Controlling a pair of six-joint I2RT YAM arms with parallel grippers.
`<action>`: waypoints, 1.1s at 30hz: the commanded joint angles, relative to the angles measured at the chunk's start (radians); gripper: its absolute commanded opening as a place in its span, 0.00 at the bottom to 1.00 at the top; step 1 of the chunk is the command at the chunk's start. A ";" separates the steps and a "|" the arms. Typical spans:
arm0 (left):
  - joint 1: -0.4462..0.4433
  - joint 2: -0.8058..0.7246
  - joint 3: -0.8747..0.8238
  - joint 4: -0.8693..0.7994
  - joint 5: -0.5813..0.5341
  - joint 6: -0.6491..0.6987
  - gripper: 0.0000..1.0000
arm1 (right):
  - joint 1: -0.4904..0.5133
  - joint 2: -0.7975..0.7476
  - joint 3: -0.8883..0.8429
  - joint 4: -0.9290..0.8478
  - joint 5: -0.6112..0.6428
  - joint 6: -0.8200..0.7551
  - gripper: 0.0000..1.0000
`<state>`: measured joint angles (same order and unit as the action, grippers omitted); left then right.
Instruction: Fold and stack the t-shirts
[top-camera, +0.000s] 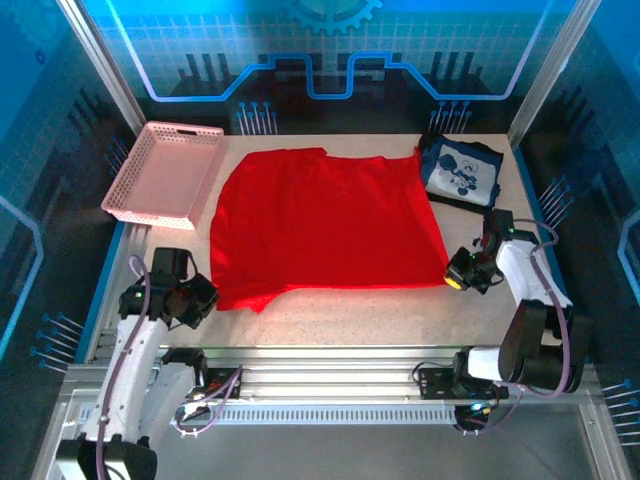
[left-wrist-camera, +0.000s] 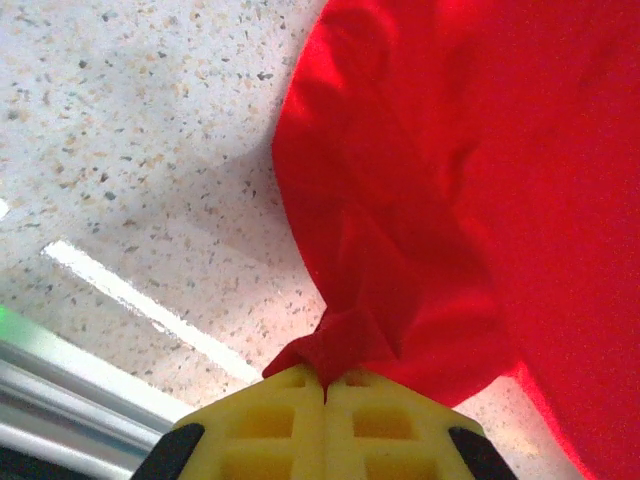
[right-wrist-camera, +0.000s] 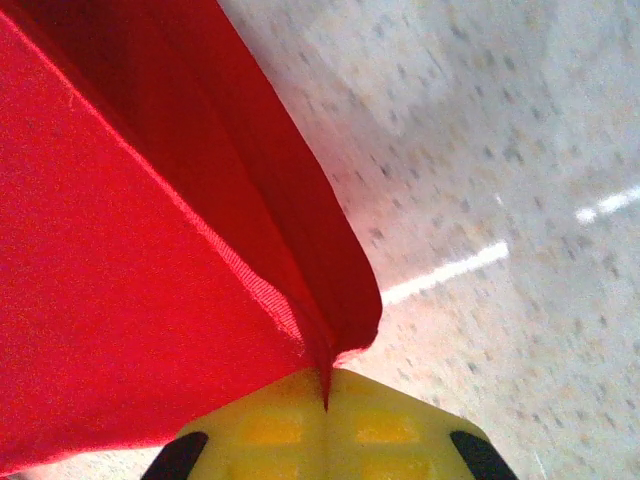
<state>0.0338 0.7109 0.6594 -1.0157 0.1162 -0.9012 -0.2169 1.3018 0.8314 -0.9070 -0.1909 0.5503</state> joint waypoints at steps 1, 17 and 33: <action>0.009 -0.048 0.022 -0.140 -0.011 -0.045 0.00 | 0.008 -0.080 -0.050 -0.116 0.021 0.020 0.00; 0.008 0.157 0.171 -0.007 -0.013 0.091 0.00 | 0.048 -0.016 0.074 -0.129 0.041 0.026 0.00; 0.007 0.565 0.455 0.153 -0.013 0.310 0.00 | 0.054 0.287 0.381 -0.104 0.041 -0.057 0.00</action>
<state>0.0338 1.2385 1.0607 -0.8974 0.1093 -0.6605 -0.1749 1.5562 1.1736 -1.0088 -0.1635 0.5186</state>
